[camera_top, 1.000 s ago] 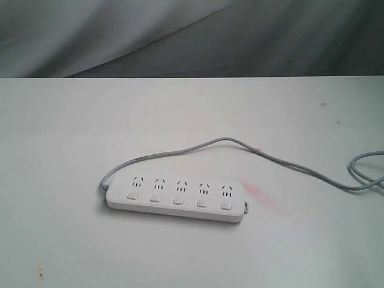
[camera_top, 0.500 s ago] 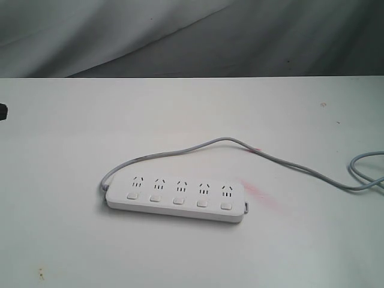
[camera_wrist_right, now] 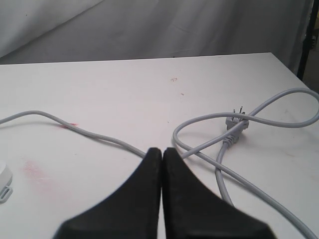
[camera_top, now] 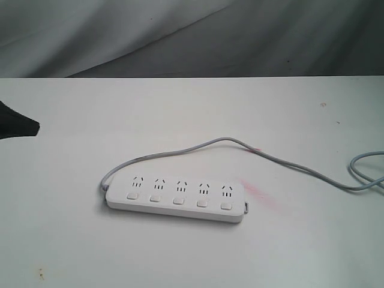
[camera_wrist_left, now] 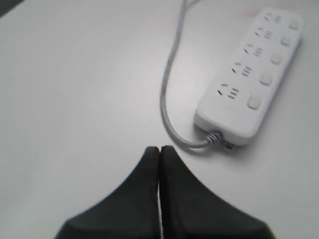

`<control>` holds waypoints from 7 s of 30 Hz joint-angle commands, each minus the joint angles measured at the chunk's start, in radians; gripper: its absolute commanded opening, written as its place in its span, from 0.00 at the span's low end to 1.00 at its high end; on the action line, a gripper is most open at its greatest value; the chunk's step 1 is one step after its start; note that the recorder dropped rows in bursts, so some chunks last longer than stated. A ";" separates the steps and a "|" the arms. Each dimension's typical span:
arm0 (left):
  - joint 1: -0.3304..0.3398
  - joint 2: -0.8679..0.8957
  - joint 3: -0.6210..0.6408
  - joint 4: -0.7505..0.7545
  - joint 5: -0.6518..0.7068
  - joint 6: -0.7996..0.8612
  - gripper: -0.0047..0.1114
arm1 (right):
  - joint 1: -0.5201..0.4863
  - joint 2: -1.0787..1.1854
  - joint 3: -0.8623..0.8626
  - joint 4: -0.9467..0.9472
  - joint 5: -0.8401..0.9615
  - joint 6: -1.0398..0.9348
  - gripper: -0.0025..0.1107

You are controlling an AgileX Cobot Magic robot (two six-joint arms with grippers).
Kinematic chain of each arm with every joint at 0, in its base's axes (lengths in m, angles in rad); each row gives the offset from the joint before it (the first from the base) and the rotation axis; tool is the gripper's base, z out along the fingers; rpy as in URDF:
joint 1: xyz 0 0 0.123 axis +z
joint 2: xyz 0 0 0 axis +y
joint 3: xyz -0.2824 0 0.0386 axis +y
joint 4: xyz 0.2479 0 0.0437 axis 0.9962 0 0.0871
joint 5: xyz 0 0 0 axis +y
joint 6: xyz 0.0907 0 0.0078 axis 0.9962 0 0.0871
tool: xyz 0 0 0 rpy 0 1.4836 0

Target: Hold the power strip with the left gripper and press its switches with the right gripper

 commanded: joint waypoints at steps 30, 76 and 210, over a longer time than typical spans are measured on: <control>-0.409 0.263 -0.163 0.211 0.006 0.007 0.94 | -0.009 -0.006 0.004 0.000 -0.008 0.004 0.02; -0.427 0.351 -0.163 0.159 -0.044 0.007 0.24 | -0.009 -0.006 0.004 0.000 -0.008 0.004 0.02; -0.427 0.351 -0.163 0.162 -0.042 0.007 0.24 | 0.572 2.109 -1.552 0.870 0.541 -1.374 0.55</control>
